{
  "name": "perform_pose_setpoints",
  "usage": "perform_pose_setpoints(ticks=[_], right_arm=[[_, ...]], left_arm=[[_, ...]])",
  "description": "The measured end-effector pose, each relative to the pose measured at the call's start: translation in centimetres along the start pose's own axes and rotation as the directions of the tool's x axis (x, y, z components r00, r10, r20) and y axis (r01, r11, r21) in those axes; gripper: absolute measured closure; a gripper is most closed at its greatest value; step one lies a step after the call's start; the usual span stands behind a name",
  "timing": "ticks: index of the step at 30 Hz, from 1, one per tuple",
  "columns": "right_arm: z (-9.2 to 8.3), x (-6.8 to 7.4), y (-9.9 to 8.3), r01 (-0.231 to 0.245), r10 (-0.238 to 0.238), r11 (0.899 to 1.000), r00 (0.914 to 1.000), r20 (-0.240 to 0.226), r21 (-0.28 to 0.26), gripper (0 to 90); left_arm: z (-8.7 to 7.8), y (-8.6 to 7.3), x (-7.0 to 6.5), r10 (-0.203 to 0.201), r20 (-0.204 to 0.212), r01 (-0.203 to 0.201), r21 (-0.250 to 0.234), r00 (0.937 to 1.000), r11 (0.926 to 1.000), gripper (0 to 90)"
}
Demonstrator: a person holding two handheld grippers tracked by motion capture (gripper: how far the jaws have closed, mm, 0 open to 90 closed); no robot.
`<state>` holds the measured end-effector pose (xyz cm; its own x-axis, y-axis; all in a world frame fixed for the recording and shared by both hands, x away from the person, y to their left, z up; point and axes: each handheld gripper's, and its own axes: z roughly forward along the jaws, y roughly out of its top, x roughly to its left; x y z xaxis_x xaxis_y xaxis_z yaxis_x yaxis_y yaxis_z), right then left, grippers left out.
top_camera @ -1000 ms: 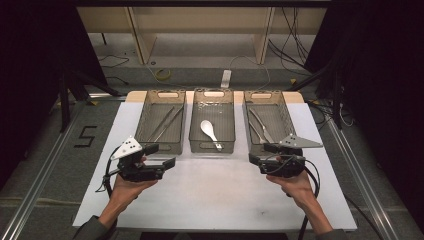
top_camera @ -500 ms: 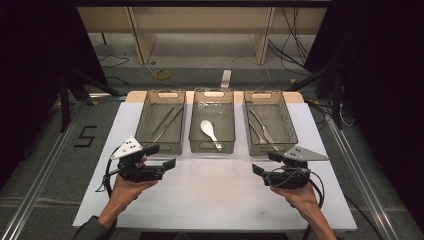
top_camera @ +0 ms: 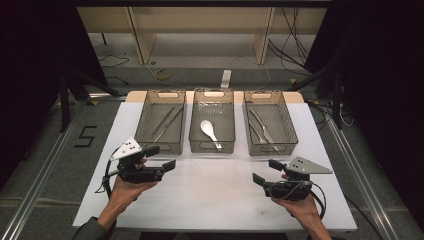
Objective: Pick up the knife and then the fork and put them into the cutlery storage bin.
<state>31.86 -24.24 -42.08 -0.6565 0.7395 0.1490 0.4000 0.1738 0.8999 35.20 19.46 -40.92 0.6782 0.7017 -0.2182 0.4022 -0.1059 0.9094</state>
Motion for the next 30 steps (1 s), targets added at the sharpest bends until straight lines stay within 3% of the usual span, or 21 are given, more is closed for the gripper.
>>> perform_pose_setpoints(ticks=[6,30], right_arm=[[-0.09,0.15,-0.42,-0.014,0.014,1.0,0.9998,-0.012,-0.001,21.8],[-0.07,-0.02,-0.53,-0.001,0.001,1.0,1.0,-0.003,0.003,21.4]], left_arm=[[-0.37,0.01,-0.02,-0.038,0.03,0.038,-0.02,0.9988,0.9991,15.6],[-0.22,-0.02,-0.21,-0.019,0.022,0.019,-0.008,0.9996,0.9998,15.6]])
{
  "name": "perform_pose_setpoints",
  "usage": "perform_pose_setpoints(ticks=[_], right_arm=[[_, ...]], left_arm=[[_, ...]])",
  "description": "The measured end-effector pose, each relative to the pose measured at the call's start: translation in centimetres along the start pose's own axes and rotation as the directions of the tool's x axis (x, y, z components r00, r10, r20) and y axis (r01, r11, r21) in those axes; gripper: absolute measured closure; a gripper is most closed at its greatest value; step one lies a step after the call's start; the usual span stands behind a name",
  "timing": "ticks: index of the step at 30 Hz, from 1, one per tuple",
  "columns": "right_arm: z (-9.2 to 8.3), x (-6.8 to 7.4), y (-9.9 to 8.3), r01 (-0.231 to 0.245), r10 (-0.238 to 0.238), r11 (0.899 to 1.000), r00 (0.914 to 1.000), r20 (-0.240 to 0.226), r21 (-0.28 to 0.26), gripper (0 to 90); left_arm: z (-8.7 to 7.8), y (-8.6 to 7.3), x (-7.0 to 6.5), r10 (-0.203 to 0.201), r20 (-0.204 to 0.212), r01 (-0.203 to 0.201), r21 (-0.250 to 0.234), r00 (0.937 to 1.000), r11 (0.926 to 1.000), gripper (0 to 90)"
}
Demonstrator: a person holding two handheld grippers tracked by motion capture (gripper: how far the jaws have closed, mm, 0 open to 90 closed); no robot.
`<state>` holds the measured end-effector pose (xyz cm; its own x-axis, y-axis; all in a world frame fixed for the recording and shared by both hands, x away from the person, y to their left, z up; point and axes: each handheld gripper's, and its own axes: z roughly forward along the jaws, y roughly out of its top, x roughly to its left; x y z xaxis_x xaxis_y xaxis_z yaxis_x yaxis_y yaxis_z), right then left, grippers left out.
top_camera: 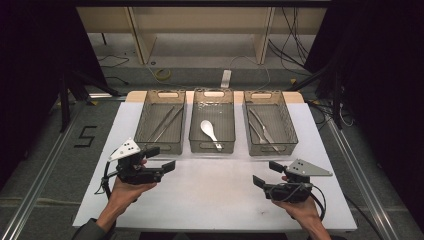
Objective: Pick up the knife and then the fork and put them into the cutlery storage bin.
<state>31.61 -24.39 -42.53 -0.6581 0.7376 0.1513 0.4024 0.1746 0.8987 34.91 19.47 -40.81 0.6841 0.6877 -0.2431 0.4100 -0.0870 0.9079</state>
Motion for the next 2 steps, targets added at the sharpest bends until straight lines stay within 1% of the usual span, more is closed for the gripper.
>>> perform_pose_setpoints(ticks=[2], right_arm=[[0.0,0.01,0.01,-0.002,0.002,1.0,1.0,0.003,-0.001,21.3]], left_arm=[[0.02,0.0,-0.01,0.0,0.0,0.0,0.001,1.0,1.0,15.7]])
